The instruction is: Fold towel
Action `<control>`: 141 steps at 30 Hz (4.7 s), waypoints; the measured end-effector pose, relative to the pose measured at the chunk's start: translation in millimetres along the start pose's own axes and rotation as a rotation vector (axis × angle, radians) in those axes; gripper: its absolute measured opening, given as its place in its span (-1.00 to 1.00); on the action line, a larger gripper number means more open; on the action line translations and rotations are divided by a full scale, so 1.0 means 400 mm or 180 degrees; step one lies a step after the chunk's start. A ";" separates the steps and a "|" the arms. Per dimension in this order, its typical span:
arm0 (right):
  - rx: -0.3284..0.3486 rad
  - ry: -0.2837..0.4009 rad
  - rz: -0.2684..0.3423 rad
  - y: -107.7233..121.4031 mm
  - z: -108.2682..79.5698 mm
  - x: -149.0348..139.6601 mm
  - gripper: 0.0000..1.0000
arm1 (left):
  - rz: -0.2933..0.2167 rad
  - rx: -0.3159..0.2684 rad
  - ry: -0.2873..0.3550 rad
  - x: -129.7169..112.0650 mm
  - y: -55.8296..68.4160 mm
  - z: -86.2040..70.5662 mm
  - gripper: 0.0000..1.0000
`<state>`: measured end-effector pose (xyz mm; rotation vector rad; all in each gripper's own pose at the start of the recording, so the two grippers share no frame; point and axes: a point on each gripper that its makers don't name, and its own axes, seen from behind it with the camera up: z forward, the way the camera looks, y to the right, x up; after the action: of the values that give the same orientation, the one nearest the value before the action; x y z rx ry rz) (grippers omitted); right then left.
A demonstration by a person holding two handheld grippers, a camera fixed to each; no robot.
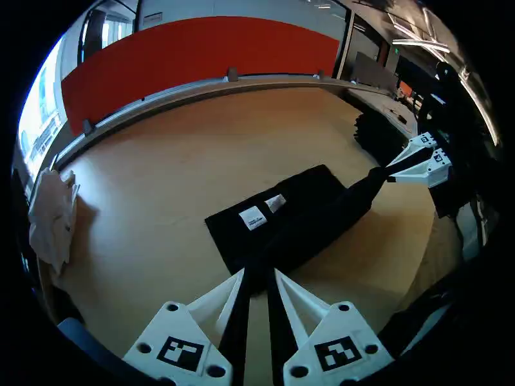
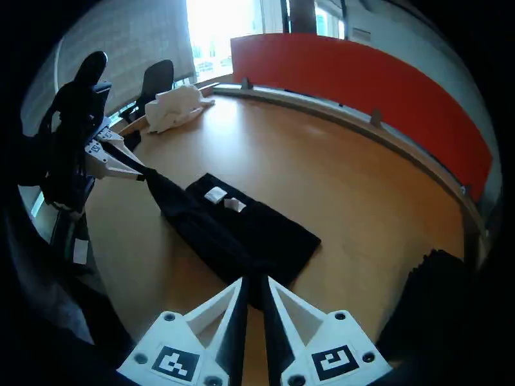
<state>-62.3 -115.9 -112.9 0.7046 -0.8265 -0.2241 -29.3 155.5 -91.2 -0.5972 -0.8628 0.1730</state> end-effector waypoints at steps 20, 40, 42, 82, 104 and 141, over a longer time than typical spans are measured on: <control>-0.0003 -0.0151 0.0110 0.060 0.084 -0.006 -0.73 | 0.0041 0.0050 -0.0010 0.015 -0.047 0.098 -0.67; -0.0084 -0.0255 0.0360 0.101 0.164 -0.020 -0.73 | 0.0022 0.0108 -0.0010 0.013 -0.084 0.179 -0.67; -0.0096 -0.0258 0.0377 0.104 0.169 -0.021 -0.73 | 0.0021 0.0114 -0.0022 0.009 -0.086 0.185 -0.67; -0.0574 -0.0346 0.0532 0.177 0.239 -0.047 0.39 | 0.0064 0.0324 -0.0233 -0.029 -0.138 0.254 0.17; -0.0788 -0.0275 0.0413 0.239 0.237 -0.023 1.00 | 0.0067 0.0535 -0.0148 0.013 -0.186 0.254 0.35; -0.0798 -0.0166 0.0403 0.222 0.198 -0.013 1.00 | -0.0061 0.0606 -0.0076 0.012 -0.183 0.221 0.35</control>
<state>-131.5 -85.2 -20.9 0.4115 -0.8717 -0.2279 -99.8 134.4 -2.7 -0.4095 -0.8638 0.2423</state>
